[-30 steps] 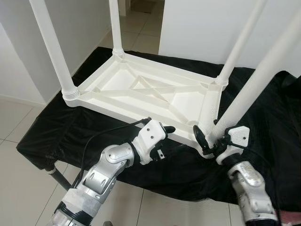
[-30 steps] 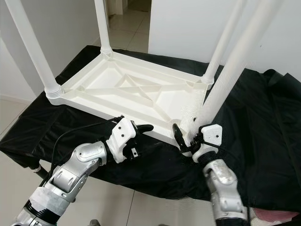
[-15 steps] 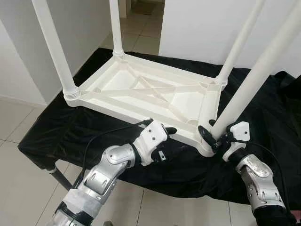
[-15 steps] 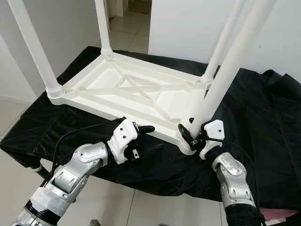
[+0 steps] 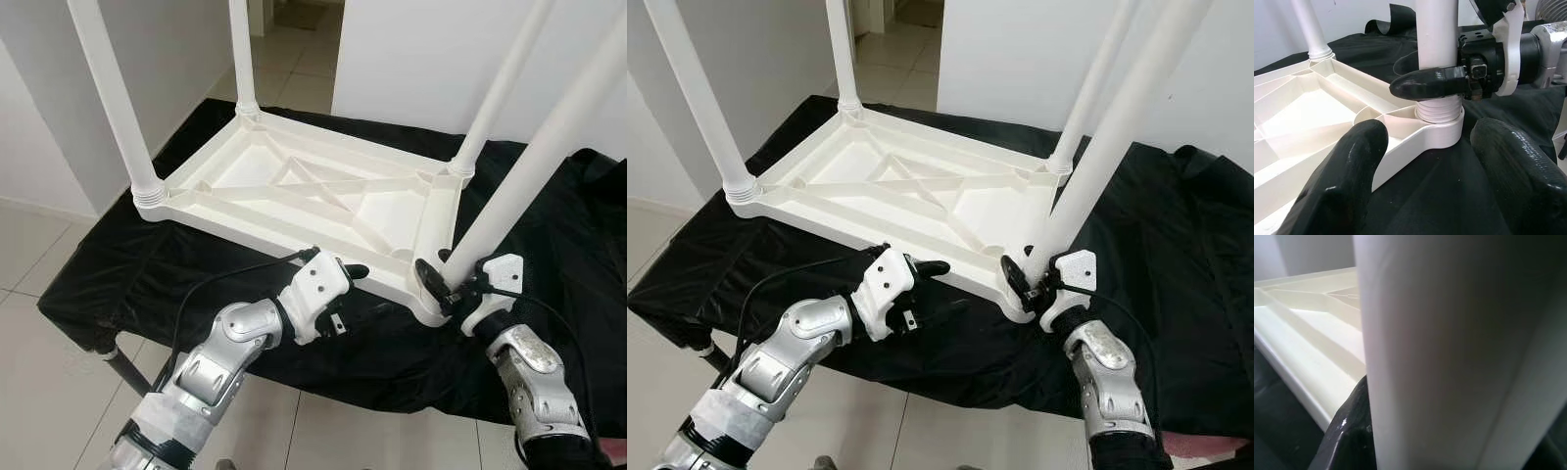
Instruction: Building children table
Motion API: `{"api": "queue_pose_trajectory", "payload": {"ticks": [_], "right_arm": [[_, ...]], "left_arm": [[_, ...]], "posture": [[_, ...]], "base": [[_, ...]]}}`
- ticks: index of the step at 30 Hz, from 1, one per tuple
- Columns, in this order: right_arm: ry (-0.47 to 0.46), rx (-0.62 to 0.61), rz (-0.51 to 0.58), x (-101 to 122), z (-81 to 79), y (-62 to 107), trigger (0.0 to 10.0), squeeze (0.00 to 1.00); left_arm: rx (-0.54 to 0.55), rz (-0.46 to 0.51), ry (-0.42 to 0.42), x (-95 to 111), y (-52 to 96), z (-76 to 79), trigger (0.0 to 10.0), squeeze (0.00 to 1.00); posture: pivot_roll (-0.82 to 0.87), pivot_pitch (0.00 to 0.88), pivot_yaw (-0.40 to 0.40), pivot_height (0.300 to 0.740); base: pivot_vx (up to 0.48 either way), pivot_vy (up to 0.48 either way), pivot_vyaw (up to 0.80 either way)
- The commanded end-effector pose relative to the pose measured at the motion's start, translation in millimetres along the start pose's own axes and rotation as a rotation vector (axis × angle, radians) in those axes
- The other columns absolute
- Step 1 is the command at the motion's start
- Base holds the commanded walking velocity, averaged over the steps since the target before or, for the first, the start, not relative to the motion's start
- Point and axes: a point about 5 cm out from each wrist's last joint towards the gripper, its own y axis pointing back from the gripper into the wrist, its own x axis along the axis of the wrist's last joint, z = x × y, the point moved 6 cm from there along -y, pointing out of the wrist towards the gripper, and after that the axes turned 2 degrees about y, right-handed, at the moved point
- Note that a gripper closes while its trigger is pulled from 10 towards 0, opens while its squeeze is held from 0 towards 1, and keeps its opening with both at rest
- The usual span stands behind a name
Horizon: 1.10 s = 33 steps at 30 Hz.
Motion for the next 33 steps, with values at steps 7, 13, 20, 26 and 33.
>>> {"api": "queue_pose_trajectory", "payload": {"ticks": [7, 13, 20, 26, 33], "right_arm": [[-0.049, -0.243, -0.108, -22.8, 1.4, 8.0, 10.0, 0.0], [-0.099, -0.496, -0.143, -29.8, 1.2, 18.8, 10.0, 0.0], [-0.151, -0.621, -0.194, -39.8, -13.0, 20.3, 10.0, 0.0], [-0.136, -0.572, -0.164, -30.0, -16.2, 13.1, 10.0, 0.0], [-0.129, -0.522, -0.114, -19.2, -20.1, 12.0, 10.0, 1.0]], "left_arm": [[-0.073, -0.019, 0.01, -6.8, -0.7, 13.0, 10.0, 0.0], [-0.077, -0.037, -0.001, -13.1, 2.3, 15.7, 10.0, 0.0], [-0.067, -0.044, 0.015, -15.3, 3.9, 14.4, 10.0, 0.0], [-0.088, -0.055, 0.007, -17.9, 4.8, 17.3, 10.0, 0.0], [-0.094, -0.054, 0.005, -18.1, 4.0, 20.4, 10.0, 0.0]], "posture": [[-0.06, 0.0, -0.024, 0.74], [-0.05, 0.0, -0.032, 0.74], [-0.05, 0.0, -0.032, 0.74], [-0.05, 0.0, -0.033, 0.74], [-0.05, 0.0, -0.038, 0.74]], "base": [[0.0, 0.0, 0.0], [0.0, 0.0, 0.0], [0.0, 0.0, 0.0], [0.0, 0.0, 0.0], [0.0, 0.0, 0.0]]}}
